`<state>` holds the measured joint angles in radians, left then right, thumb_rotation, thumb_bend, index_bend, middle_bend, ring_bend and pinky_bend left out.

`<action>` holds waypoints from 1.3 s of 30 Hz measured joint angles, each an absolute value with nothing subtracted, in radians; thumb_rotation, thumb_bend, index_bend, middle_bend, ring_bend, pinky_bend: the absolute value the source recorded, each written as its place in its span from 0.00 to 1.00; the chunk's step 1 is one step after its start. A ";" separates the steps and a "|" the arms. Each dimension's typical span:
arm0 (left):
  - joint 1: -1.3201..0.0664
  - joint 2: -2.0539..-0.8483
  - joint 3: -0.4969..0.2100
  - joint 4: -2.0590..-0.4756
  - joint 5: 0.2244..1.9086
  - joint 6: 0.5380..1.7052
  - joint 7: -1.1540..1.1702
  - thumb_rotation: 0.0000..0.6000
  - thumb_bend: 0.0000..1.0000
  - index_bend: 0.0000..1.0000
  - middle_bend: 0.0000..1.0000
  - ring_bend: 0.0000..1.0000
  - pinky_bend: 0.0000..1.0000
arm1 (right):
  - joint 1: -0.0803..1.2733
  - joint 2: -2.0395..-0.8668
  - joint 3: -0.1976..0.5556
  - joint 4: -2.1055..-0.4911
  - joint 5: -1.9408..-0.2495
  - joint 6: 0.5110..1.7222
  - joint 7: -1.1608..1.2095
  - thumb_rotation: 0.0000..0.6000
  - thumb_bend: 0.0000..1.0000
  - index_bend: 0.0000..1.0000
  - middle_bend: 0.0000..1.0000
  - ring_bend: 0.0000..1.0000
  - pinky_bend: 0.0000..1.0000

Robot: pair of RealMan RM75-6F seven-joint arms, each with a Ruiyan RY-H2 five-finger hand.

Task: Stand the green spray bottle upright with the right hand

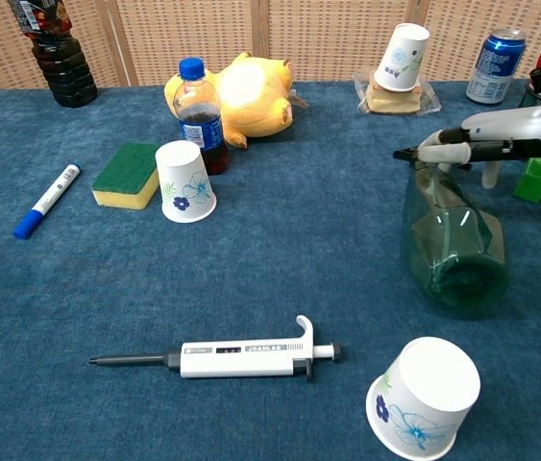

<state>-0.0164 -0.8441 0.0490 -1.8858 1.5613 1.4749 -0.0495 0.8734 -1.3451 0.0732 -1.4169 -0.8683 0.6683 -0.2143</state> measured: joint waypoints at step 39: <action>-0.014 -0.886 0.056 -1.767 1.592 1.477 -0.183 0.89 0.24 0.39 0.32 0.29 0.17 | 0.991 -1.345 0.086 -1.708 -0.628 1.082 -0.624 0.17 0.35 0.02 0.19 0.03 0.24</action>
<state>-0.0135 -0.8858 0.0565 -1.7669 1.5916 1.4771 -0.1826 0.9909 -1.3449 0.0855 -1.7083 -0.6279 1.0820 -0.6242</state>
